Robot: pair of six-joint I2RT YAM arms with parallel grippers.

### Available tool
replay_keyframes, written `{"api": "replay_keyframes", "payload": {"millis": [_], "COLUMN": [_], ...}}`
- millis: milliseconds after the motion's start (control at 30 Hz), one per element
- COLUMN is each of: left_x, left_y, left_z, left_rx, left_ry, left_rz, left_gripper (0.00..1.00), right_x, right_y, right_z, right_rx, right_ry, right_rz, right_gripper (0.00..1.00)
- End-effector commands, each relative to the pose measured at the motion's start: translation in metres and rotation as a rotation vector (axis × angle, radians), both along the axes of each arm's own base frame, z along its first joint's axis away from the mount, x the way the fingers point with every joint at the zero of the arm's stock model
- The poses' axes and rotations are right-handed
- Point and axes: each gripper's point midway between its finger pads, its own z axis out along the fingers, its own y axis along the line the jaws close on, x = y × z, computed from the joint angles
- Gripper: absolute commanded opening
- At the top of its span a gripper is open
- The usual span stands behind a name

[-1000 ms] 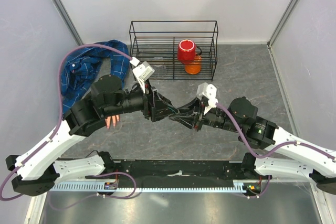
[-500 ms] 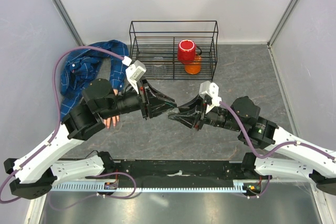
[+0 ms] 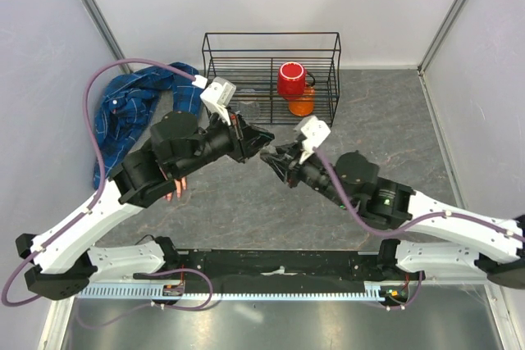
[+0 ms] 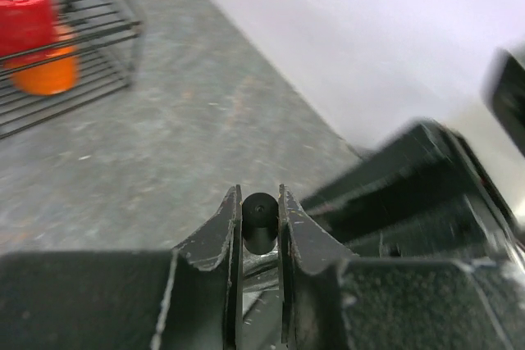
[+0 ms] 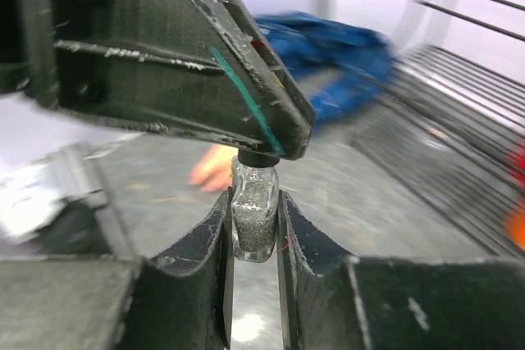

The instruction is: Paint the nails

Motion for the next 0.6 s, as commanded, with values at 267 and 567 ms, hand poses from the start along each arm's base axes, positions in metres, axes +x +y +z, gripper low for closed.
{"api": "replay_keyframes", "payload": {"millis": [267, 567], "left_x": [0.037, 0.004], "left_y": [-0.019, -0.004], "left_z": [-0.016, 0.018], "left_rx": [0.099, 0.019], "left_ry": [0.072, -0.008], "left_rz": [0.238, 0.094], "left_gripper": [0.02, 0.59], "right_x": [0.024, -0.007], "right_y": [0.004, 0.003], "right_z": [0.021, 0.019], "right_rx": [-0.054, 0.026], "right_ry": [-0.105, -0.135], "right_rz": [-0.360, -0.100], "right_gripper": [0.00, 0.00]}}
